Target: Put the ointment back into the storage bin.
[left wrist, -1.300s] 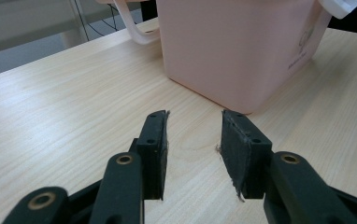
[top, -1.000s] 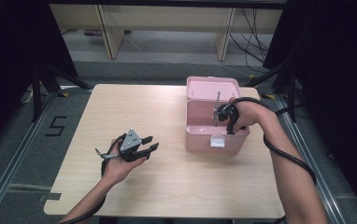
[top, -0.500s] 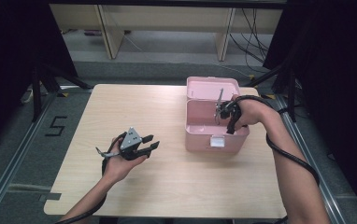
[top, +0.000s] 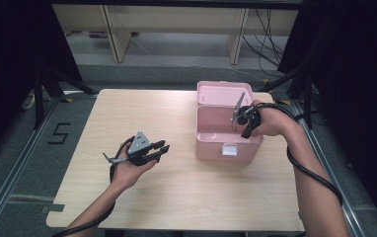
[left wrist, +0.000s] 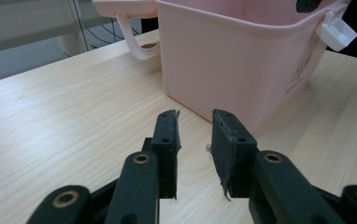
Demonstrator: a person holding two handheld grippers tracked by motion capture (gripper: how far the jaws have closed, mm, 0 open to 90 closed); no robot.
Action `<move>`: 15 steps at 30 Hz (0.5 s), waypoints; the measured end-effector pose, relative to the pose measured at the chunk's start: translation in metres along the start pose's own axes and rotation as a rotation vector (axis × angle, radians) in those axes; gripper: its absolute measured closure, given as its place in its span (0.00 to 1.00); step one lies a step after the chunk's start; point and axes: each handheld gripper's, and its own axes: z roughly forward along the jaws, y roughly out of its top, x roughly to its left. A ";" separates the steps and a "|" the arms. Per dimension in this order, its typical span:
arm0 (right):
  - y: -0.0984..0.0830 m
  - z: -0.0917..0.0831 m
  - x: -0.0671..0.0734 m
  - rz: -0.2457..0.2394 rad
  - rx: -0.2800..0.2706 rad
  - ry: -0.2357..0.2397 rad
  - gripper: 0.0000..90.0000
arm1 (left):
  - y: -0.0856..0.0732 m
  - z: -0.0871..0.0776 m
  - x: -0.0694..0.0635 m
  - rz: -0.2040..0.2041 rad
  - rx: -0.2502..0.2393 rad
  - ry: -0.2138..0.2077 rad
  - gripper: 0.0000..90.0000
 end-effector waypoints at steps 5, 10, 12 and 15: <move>-0.006 -0.003 0.007 0.069 -0.049 -0.013 1.00 | 0.005 0.001 0.001 -0.013 -0.006 -0.006 0.84; -0.010 -0.004 0.011 0.101 -0.112 -0.018 1.00 | 0.011 0.004 0.003 -0.022 -0.017 -0.014 0.88; -0.011 -0.003 0.012 0.095 -0.132 -0.016 1.00 | 0.015 0.005 0.004 -0.026 -0.021 -0.013 0.88; -0.015 -0.002 0.015 0.129 -0.182 -0.050 1.00 | 0.022 0.008 0.006 -0.037 -0.041 -0.018 0.88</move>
